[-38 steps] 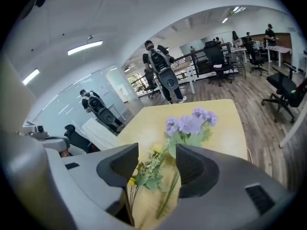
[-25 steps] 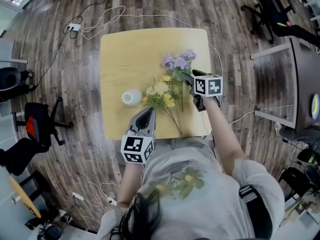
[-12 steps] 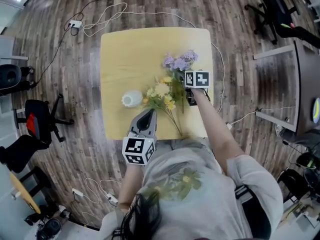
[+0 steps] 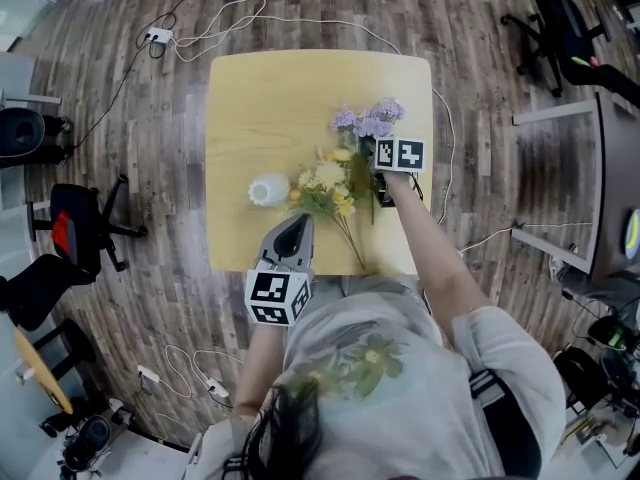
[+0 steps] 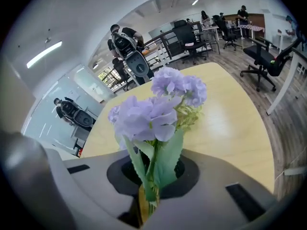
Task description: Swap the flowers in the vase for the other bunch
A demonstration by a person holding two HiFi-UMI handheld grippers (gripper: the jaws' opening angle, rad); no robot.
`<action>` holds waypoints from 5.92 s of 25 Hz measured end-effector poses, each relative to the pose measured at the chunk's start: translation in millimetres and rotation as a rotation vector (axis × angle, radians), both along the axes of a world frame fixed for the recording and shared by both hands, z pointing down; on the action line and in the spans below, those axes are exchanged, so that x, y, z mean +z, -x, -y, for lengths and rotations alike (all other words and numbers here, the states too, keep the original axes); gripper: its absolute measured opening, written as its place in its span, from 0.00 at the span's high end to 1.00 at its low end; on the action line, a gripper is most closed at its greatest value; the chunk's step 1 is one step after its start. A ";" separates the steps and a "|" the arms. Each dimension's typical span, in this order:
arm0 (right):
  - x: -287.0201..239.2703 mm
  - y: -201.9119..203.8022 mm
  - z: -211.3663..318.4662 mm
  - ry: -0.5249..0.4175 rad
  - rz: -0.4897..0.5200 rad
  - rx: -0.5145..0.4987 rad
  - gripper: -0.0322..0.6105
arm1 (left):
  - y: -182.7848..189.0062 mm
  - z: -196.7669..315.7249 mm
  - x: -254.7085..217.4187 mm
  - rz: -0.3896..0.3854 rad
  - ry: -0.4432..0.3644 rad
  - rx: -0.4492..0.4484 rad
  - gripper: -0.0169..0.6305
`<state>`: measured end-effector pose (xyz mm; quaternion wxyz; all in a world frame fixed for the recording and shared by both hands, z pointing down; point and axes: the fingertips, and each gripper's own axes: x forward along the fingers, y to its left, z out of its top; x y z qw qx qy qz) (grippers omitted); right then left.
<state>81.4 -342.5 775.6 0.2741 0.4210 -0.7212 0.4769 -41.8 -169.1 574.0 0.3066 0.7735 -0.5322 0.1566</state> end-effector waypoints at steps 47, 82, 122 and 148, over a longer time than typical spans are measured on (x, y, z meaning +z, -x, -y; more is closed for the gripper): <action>-381.7 115.4 -87.7 -0.808 0.419 -0.336 0.86 | 88.9 -105.8 -77.4 0.099 -0.170 -0.203 0.95; -442.4 274.8 -148.1 -0.938 0.661 -0.590 0.86 | 143.0 -169.0 -67.4 0.104 -0.124 -0.410 0.95; -277.4 243.8 -186.5 -0.716 0.401 -0.708 0.70 | 126.6 -152.5 -56.1 0.090 -0.108 -0.374 0.95; -282.2 187.9 -220.8 -0.665 0.403 -0.642 0.67 | 107.6 -140.5 -63.5 0.066 -0.143 -0.272 0.95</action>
